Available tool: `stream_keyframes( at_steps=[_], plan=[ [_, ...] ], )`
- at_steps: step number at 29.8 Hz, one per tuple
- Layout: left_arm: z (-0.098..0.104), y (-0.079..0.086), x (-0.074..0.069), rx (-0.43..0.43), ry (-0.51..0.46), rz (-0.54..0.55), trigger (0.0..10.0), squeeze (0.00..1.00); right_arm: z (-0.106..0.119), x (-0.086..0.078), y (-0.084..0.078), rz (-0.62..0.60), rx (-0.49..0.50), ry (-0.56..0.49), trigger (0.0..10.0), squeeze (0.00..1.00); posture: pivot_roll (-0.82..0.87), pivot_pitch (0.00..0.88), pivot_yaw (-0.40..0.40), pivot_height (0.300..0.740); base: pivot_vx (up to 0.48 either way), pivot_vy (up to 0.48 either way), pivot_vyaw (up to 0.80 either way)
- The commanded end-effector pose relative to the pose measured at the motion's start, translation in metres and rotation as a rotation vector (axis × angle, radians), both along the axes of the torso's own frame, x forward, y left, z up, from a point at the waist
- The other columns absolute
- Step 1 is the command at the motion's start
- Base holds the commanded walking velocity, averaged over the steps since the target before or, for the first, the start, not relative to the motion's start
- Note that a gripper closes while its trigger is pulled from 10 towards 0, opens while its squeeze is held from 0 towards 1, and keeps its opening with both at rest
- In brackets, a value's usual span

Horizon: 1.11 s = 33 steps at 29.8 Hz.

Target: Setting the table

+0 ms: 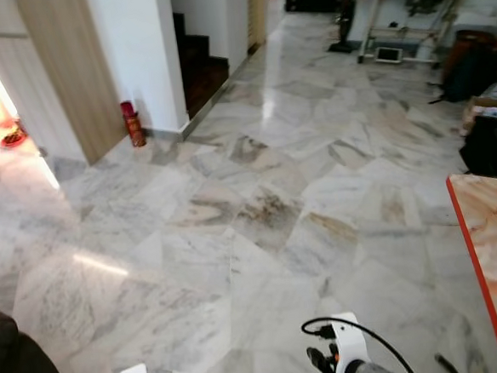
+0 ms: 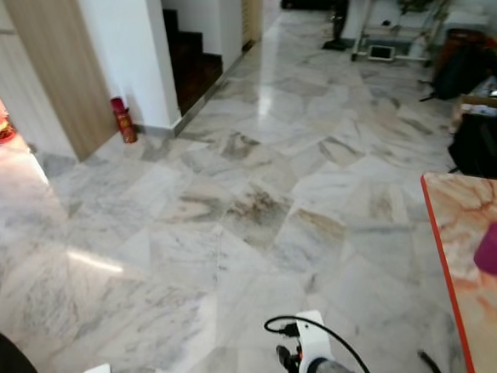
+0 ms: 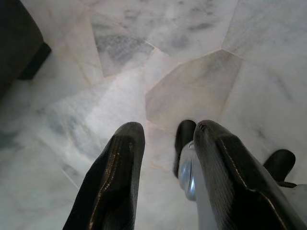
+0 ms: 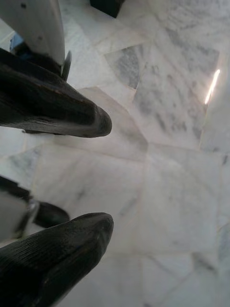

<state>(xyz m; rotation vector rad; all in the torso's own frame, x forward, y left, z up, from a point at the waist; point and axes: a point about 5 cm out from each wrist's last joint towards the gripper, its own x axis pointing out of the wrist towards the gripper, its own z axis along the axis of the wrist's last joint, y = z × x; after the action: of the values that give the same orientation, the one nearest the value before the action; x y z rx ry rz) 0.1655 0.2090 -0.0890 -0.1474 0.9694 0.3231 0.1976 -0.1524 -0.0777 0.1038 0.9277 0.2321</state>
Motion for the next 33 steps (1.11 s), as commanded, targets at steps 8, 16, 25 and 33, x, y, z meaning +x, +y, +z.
stream_keyframes(
  at_steps=[8,16,25,33],
  plan=[
    [0.0002,-0.0034,0.0019,-0.011,-0.006,0.012,10.0,0.00,0.0017,0.0033,-0.0065,-0.025,-0.027,-0.010,10.0,0.00,0.11,0.000,-0.024,0.740,0.000,0.000,0.00],
    [0.0002,-0.0035,0.0023,-0.016,-0.002,0.018,10.0,0.00,0.0010,0.0023,-0.0072,-0.034,-0.033,-0.006,10.0,0.00,0.11,0.000,-0.021,0.740,0.000,0.035,0.00],
    [0.0000,-0.0022,0.0015,-0.013,0.002,0.014,10.0,0.00,-0.0003,0.0005,-0.0063,-0.042,-0.038,0.007,10.0,0.00,0.11,0.000,-0.014,0.740,0.000,0.480,-0.41],
    [0.0009,-0.0001,0.0020,0.002,-0.010,0.011,10.0,0.00,-0.0014,-0.0013,-0.0063,-0.048,-0.041,0.015,10.0,0.00,0.11,0.000,-0.010,0.740,0.000,0.163,-0.79]
  ],
)
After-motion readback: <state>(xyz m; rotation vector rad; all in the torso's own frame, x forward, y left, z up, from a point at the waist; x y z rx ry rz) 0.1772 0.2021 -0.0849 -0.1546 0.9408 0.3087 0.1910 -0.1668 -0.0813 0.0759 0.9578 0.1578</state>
